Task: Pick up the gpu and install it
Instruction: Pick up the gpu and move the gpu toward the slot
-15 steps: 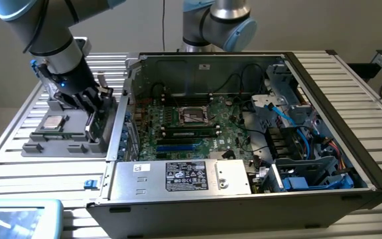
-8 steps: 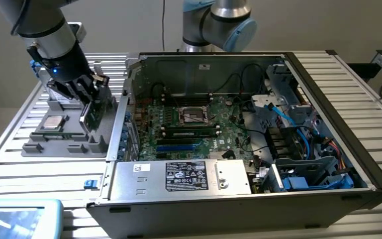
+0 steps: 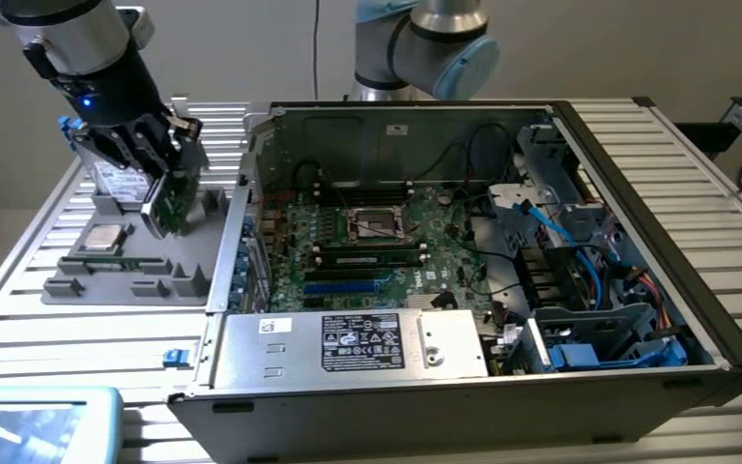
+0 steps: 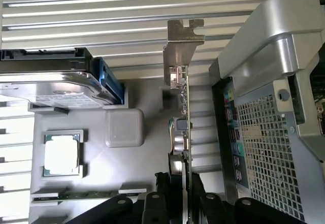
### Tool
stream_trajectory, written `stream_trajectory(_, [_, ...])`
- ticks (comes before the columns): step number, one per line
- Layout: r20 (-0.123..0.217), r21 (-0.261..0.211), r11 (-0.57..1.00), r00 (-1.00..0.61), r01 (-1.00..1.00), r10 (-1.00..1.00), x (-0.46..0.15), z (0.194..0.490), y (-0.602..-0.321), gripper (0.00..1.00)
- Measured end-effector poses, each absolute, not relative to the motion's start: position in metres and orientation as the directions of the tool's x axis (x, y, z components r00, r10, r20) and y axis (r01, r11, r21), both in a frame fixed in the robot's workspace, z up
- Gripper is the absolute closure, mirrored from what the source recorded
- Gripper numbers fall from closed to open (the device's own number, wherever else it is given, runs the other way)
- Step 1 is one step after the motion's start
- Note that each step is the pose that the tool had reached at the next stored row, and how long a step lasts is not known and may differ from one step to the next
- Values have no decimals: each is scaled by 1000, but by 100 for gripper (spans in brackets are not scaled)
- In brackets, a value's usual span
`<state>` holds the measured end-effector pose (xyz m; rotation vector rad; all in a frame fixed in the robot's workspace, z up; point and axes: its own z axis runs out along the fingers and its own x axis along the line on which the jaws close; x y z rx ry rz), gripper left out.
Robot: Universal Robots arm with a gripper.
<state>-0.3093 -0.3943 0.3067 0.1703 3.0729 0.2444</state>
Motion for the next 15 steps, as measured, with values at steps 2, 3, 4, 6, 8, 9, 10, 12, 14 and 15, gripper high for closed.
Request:
stream_trajectory(2, [-45,160,981,-992,105,114,-309,316,-395,71])
stream_trajectory(3, [-45,160,981,-992,105,114,-309,320,-395,71])
stream_trajectory(4, [-45,160,981,-992,105,114,-309,325,-395,71])
stream_trajectory(6, [-45,161,981,-992,105,114,-309,334,-396,71])
stream_trajectory(8, [-45,160,981,-992,105,114,-306,343,-396,71])
stream_trajectory(9, [-45,160,981,-992,105,114,-305,347,-396,71])
stream_trajectory(10, [-44,160,981,-993,105,114,-303,352,-397,71])
stream_trajectory(12, [-44,160,981,-993,106,114,-300,361,-397,71])
stream_trajectory(14, [-43,160,981,-993,106,114,-296,370,-398,71])
stream_trajectory(15, [-43,160,981,-993,106,114,-293,375,-398,71])
